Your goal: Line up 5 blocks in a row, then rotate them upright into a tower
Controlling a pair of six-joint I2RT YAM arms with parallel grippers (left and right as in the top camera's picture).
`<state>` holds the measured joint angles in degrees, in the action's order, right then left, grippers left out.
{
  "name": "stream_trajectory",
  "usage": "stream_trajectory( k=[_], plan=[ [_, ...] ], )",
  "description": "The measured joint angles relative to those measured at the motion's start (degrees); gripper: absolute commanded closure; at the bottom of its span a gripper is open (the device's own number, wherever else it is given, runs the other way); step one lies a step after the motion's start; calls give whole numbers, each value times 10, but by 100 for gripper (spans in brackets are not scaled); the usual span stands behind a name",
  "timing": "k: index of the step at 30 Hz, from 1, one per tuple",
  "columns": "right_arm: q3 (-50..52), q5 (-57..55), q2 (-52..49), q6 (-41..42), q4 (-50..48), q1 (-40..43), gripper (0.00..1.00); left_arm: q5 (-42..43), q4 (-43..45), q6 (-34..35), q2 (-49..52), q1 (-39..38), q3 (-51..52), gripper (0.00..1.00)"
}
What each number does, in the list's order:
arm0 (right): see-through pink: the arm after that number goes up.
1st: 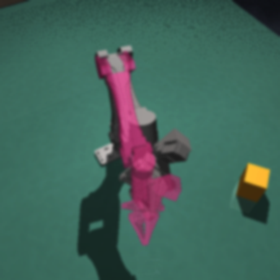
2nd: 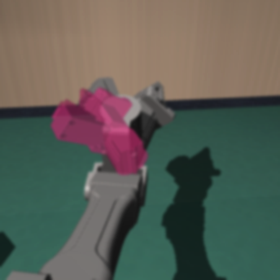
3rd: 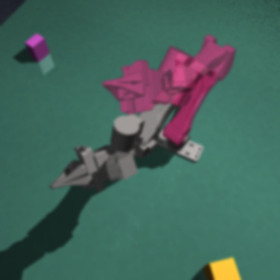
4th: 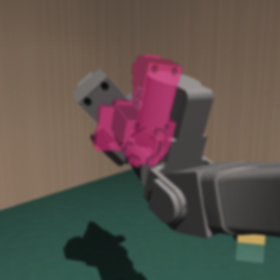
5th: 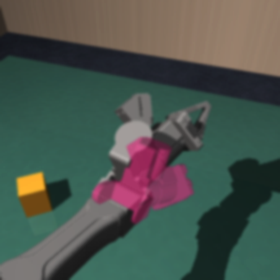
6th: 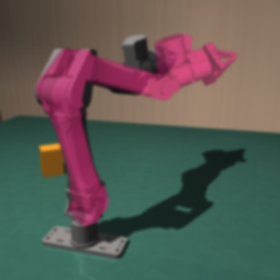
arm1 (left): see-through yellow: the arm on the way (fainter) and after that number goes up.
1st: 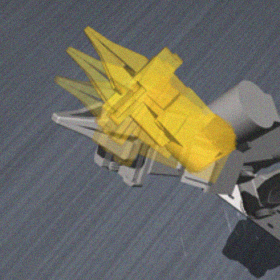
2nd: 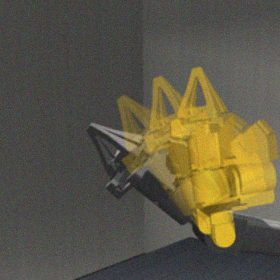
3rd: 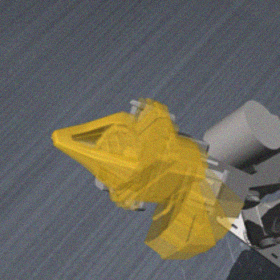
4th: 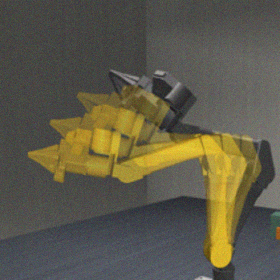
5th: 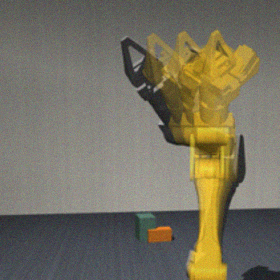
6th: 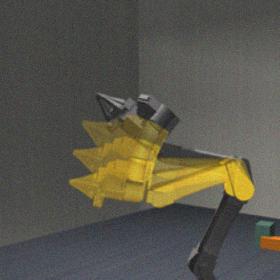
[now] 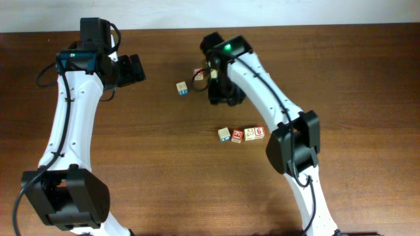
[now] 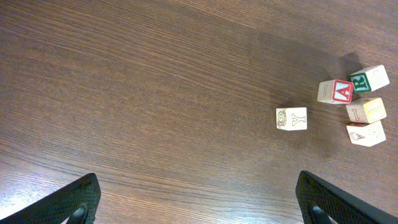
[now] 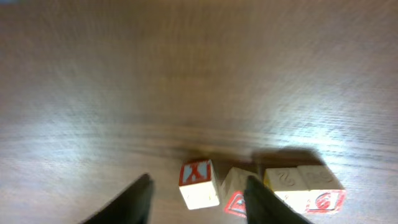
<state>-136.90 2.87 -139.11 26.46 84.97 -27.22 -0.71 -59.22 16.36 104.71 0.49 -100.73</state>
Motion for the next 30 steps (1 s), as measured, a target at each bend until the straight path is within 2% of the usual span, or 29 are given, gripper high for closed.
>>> stream_trajectory(
  k=[5, 16, 25, 30],
  plan=[
    [-9, -3, 0, -45, -78, 46, 40, 0, 0, 0, 0, 0, 0, 1],
    [40, -19, 0, -120, -203, 119, 39, 0, 0, 0, 0, 0, 0, 1],
    [132, 59, 0, -135, -385, 72, 39, 0, 0, 0, 0, 0, 0, 1],
    [182, 63, 0, -141, -431, 32, 39, 0, 0, 0, 0, 0, 0, 1]
  ],
)
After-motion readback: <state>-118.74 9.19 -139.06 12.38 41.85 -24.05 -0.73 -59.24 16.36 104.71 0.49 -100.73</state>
